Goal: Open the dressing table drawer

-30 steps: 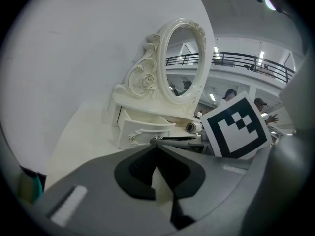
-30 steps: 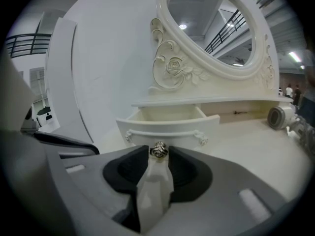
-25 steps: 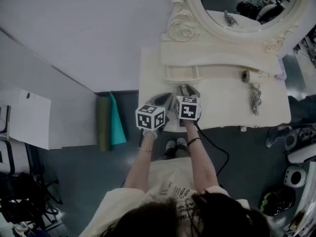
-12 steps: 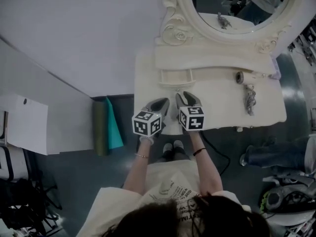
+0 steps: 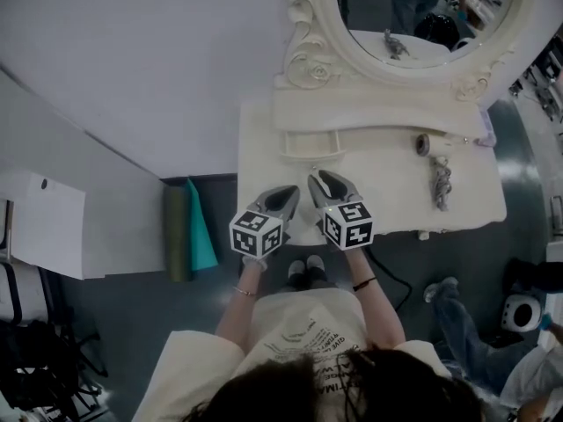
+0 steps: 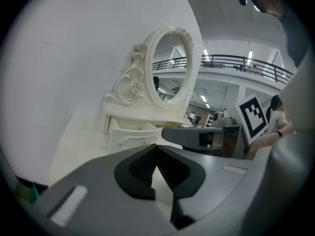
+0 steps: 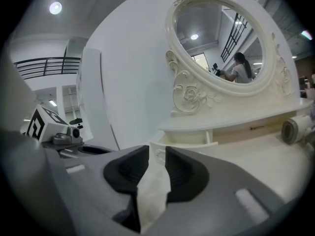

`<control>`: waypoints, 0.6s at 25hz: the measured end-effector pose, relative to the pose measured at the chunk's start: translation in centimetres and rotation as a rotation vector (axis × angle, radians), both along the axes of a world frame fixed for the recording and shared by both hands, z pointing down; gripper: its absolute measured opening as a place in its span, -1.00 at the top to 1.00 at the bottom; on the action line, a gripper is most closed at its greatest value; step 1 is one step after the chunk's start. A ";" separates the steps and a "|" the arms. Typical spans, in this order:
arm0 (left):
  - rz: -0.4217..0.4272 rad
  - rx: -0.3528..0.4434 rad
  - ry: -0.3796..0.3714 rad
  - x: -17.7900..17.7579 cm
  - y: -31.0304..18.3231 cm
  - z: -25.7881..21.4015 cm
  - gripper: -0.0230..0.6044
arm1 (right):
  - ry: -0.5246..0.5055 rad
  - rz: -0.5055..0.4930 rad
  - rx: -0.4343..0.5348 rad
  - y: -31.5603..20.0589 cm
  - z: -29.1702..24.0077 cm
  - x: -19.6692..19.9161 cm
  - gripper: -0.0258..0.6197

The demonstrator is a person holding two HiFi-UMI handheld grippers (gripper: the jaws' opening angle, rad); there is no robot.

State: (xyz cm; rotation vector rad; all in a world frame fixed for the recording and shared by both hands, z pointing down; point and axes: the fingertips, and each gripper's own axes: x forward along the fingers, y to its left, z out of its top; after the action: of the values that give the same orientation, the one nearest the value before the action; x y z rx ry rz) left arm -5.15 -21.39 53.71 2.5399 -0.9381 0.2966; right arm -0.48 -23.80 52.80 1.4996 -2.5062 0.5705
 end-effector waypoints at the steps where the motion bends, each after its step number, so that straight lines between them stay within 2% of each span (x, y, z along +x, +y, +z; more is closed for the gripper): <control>1: 0.000 0.005 0.003 -0.1 0.1 -0.3 0.97 | -0.001 -0.009 0.004 0.2 -0.2 0.0 0.58; 15: 0.030 0.116 0.045 0.6 2.1 -4.8 0.97 | -0.064 -0.088 0.082 2.8 -4.1 -0.8 0.77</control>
State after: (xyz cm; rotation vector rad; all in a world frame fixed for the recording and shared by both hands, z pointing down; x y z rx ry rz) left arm -4.50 -19.30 48.86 2.6565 -0.9253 0.1979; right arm -1.26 -21.04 48.71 1.4101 -2.6598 0.5161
